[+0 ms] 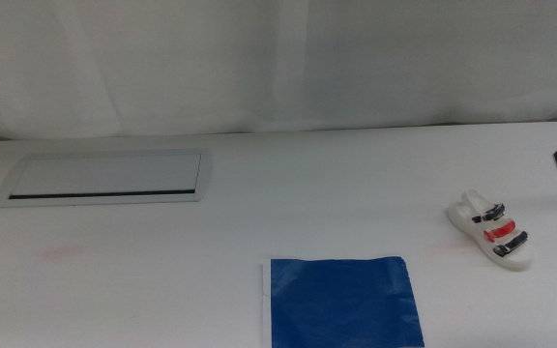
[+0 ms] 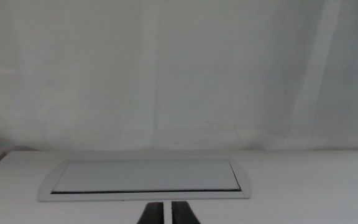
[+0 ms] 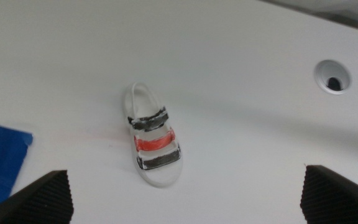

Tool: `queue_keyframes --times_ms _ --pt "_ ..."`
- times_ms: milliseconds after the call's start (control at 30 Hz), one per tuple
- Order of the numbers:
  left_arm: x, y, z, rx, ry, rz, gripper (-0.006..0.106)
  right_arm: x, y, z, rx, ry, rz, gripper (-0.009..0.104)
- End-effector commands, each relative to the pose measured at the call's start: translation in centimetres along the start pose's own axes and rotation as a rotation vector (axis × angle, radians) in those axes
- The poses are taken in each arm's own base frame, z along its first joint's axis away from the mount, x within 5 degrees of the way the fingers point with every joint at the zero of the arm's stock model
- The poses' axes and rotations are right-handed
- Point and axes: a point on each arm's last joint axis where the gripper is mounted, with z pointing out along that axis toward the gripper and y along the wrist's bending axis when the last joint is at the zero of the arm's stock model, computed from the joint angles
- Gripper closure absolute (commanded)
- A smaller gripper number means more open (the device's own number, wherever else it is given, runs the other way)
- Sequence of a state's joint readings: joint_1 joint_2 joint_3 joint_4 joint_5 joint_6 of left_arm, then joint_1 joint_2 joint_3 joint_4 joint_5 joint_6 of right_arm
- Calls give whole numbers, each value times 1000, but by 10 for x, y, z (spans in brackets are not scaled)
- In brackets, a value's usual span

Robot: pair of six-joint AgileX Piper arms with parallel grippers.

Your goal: Use one arm to grab the shoe from the table and place it on the mat.

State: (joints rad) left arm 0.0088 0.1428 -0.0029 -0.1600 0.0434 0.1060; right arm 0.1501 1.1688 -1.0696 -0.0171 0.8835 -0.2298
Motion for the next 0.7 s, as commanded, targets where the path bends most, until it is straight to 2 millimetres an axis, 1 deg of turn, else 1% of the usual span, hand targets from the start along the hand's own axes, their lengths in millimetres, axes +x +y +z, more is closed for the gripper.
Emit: queue_keyframes --times_ms 0,167,267,433,467,667 --pt "11 1 1 -5 17 -8 102 -8 -1 19 -30 62 -62 -8" --pt "11 1 1 -5 17 -8 102 -13 4 58 -119 150 -152 -8" --pt "11 1 1 -5 17 -8 102 -12 4 80 -138 187 -200 -8" --pt "11 1 1 -5 17 -8 102 -12 5 111 -152 210 -232 -8" --pt "11 1 1 -5 17 -8 102 -10 5 122 -158 222 -241 -8" --pt "11 1 1 -5 17 -8 102 -5 7 152 -180 261 -243 -8"
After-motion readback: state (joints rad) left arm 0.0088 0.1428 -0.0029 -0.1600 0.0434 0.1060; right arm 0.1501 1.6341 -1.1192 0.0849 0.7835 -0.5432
